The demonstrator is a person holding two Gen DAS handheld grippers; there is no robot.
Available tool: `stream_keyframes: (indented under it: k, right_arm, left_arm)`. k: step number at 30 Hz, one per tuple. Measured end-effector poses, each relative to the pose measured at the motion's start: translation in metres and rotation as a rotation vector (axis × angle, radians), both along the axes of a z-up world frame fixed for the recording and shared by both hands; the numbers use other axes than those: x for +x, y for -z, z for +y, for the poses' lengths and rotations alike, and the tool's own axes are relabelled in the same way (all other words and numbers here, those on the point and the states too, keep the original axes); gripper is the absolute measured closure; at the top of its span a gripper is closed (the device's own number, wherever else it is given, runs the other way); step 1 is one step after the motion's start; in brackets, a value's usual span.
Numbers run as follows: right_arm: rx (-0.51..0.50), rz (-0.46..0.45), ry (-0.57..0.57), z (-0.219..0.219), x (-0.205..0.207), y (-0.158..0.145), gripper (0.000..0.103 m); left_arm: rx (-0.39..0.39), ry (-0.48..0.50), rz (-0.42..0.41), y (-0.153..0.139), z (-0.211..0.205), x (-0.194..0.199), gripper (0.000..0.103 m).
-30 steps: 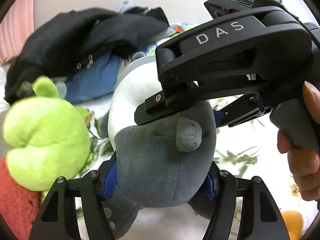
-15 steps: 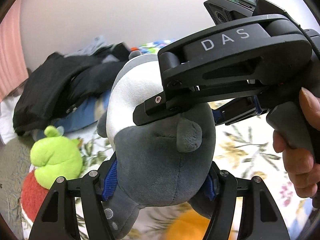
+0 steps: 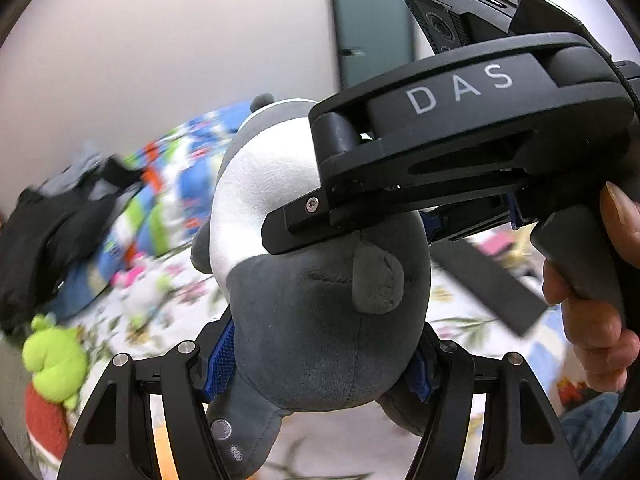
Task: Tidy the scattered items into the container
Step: 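Carry the panda plush with both tools over the black box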
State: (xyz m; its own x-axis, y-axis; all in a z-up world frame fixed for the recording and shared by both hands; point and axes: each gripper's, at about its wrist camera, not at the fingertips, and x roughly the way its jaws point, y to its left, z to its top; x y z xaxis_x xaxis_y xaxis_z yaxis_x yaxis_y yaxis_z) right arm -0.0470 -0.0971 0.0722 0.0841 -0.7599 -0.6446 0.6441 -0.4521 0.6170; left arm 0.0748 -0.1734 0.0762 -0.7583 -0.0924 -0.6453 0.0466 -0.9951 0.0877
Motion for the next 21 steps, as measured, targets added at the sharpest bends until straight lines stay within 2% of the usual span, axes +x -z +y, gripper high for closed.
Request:
stream_keyframes:
  k: [3, 6, 11, 15, 17, 20, 21]
  right_arm:
    - [0.013, 0.012, 0.082, 0.067, -0.024, -0.01, 0.037]
    - [0.05, 0.036, 0.155, 0.12, -0.047, -0.018, 0.037]
    - [0.133, 0.046, 0.254, 0.191, -0.095, -0.016, 0.034]
    - [0.218, 0.015, 0.284, 0.219, -0.14, 0.006, 0.033]
    - [0.252, -0.001, 0.288, 0.224, -0.161, 0.02, 0.032]
    - [0.308, -0.05, 0.29, 0.225, -0.198, 0.05, 0.023]
    - [0.334, -0.074, 0.29, 0.225, -0.21, 0.062, 0.017]
  left_arm:
    - [0.007, 0.077, 0.002, -0.01, 0.064, -0.021, 0.034]
    - [0.053, 0.154, -0.008, -0.01, 0.12, -0.049, 0.033]
    - [0.127, 0.228, -0.02, 0.008, 0.186, -0.099, 0.031]
    - [0.21, 0.241, -0.07, 0.038, 0.209, -0.148, 0.029]
    - [0.246, 0.232, -0.091, 0.058, 0.201, -0.169, 0.026]
    - [0.289, 0.212, -0.141, 0.083, 0.214, -0.199, 0.02]
    - [0.317, 0.208, -0.172, 0.093, 0.215, -0.211, 0.019]
